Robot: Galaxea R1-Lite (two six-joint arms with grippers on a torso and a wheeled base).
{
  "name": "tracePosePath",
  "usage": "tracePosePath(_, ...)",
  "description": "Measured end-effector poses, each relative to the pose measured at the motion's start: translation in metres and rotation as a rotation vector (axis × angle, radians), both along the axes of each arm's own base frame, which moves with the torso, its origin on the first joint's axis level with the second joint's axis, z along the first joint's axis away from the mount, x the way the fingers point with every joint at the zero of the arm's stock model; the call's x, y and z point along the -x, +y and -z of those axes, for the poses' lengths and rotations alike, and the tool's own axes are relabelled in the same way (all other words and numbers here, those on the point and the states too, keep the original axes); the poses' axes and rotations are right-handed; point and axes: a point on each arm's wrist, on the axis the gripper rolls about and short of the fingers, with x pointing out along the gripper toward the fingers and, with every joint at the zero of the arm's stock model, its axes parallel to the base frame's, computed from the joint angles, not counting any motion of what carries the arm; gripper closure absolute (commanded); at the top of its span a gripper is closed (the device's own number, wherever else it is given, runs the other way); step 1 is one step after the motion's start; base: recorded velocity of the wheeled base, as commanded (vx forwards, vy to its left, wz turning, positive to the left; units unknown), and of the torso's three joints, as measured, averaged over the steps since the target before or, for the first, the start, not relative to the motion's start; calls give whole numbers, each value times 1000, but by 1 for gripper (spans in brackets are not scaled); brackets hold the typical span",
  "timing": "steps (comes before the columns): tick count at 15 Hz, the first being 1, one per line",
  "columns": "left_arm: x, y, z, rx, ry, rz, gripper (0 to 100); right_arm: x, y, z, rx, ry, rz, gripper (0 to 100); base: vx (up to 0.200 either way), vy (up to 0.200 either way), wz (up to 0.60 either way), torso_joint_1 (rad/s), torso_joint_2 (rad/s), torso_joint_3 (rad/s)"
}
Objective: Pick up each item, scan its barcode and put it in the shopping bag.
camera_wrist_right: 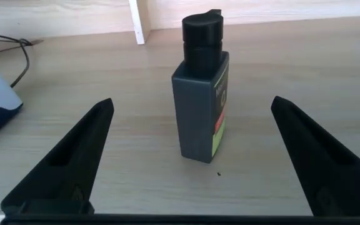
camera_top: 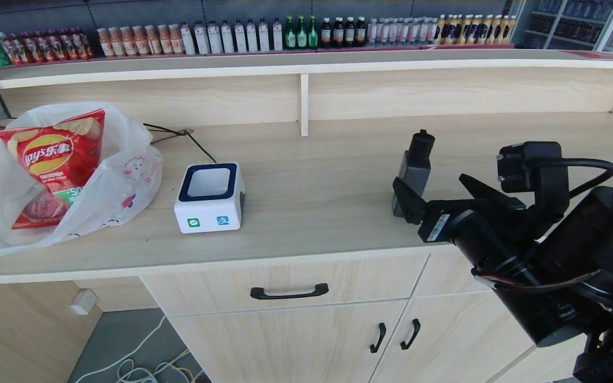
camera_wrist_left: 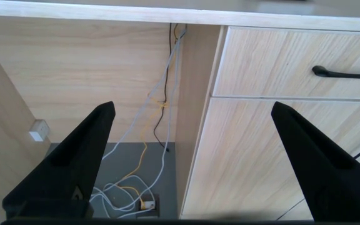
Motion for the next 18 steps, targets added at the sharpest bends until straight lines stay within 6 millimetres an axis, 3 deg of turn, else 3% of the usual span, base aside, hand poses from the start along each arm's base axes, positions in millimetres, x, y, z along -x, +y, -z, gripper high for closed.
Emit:
tracePosePath(6, 0, 0, 0, 0, 0, 1, 0, -30, 21, 5, 8, -15, 18, 0, 0, 0, 0, 0, 0, 0)
tracePosePath(10, 0, 0, 0, 0, 0, 1, 0, -56, 15, 0, 25, -52, 91, 0, 0, 0, 0, 0, 0, 0)
tracePosePath(18, 0, 0, 0, 0, 0, 0, 0, -82, 19, 12, 20, -46, 151, 0, 0, 0, 0, 0, 0, 0)
